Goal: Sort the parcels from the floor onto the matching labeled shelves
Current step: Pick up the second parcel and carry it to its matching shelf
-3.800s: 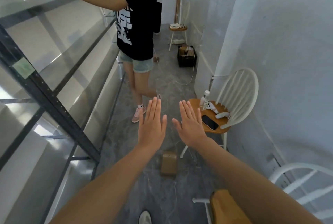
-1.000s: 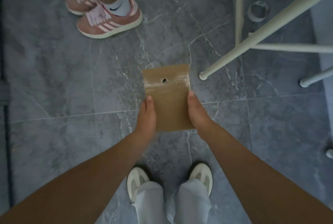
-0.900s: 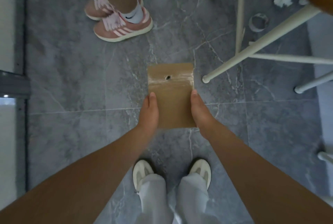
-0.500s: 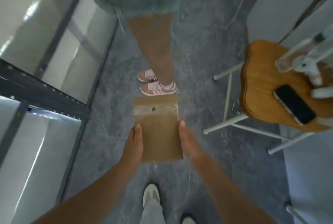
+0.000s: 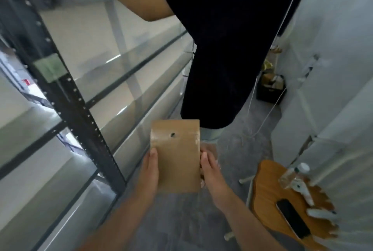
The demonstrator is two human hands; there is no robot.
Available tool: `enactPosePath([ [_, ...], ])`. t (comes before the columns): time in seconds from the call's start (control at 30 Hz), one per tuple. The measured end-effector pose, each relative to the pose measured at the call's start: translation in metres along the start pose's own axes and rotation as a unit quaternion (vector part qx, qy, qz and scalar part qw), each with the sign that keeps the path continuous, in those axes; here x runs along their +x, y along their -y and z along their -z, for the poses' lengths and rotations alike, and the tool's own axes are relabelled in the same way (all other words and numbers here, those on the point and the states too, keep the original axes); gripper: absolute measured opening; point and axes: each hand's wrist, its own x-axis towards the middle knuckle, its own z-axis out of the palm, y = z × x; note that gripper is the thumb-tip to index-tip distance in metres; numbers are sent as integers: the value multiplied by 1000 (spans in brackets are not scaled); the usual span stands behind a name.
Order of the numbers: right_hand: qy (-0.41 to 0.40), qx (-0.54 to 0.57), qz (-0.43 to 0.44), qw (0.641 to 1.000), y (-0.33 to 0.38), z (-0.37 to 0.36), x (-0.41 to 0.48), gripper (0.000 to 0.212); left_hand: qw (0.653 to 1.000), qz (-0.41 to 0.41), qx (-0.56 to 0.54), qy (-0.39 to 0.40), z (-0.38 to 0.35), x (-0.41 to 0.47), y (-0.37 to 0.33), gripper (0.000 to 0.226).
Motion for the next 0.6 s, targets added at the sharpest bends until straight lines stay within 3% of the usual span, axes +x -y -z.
enactPosePath([
  [0.17,37,21,58,997,65,-12,-31,21,998,-49,15,-32,50,-37,-55,56],
  [0.3,77,-7,95,993,88,-34,-52,26,995,-58,8,-75,90,-70,-76,62],
  [0.37,113,10,88,990,101,-50,-63,44,994,-53,-11,-100,111,-85,-84,66],
  [0.47,186,32,48,981,120,-74,-78,93,989,-45,-42,-138,144,-109,-96,66],
  [0.5,209,29,48,976,128,-81,-84,94,986,-57,-46,-150,155,-117,-99,65],
  [0.6,267,43,56,961,154,-108,-101,66,974,-122,-48,-186,186,-141,-106,55],
])
